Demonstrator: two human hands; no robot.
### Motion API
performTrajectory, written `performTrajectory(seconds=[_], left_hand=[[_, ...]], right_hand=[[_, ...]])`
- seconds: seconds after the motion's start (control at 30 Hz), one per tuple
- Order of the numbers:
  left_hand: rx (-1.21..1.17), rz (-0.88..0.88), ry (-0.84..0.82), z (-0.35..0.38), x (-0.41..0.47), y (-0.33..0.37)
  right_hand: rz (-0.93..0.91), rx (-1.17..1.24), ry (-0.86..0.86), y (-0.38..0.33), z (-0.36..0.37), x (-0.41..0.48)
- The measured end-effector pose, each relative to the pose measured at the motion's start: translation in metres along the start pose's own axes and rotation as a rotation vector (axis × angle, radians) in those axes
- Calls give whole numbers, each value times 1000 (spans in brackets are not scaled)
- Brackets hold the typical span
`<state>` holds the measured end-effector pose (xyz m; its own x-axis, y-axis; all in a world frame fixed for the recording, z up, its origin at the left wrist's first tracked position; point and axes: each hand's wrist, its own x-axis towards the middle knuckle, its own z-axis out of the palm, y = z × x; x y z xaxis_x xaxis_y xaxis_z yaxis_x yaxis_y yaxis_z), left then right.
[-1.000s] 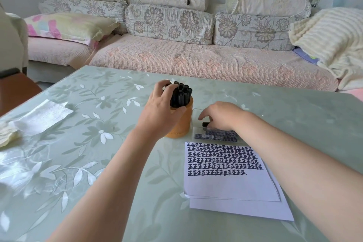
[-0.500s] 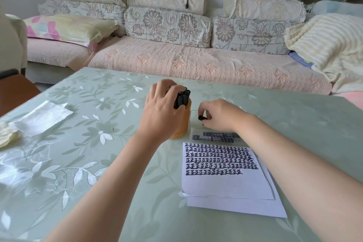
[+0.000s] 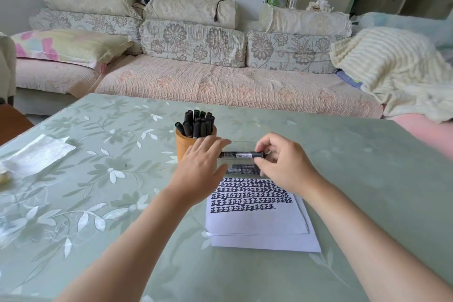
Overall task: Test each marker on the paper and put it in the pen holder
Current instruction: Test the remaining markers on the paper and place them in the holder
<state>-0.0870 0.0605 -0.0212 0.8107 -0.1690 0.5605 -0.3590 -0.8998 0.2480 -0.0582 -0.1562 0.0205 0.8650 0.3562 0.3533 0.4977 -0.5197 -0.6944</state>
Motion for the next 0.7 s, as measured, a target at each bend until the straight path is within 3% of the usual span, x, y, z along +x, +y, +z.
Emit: performTrajectory(seconds=[0.17, 0.27, 0.43, 0.7], left_hand=[[-120, -33, -92, 1, -6, 5], [-134, -20, -141, 3, -8, 8], [-150, 25, -206, 12, -11, 16], [-136, 133, -185, 23, -17, 28]], right_hand=[[160, 152, -17, 14, -1, -19], [143, -43, -65, 24, -1, -23], [-64, -403, -280, 24, 6, -28], [-2, -393, -440, 32, 17, -31]])
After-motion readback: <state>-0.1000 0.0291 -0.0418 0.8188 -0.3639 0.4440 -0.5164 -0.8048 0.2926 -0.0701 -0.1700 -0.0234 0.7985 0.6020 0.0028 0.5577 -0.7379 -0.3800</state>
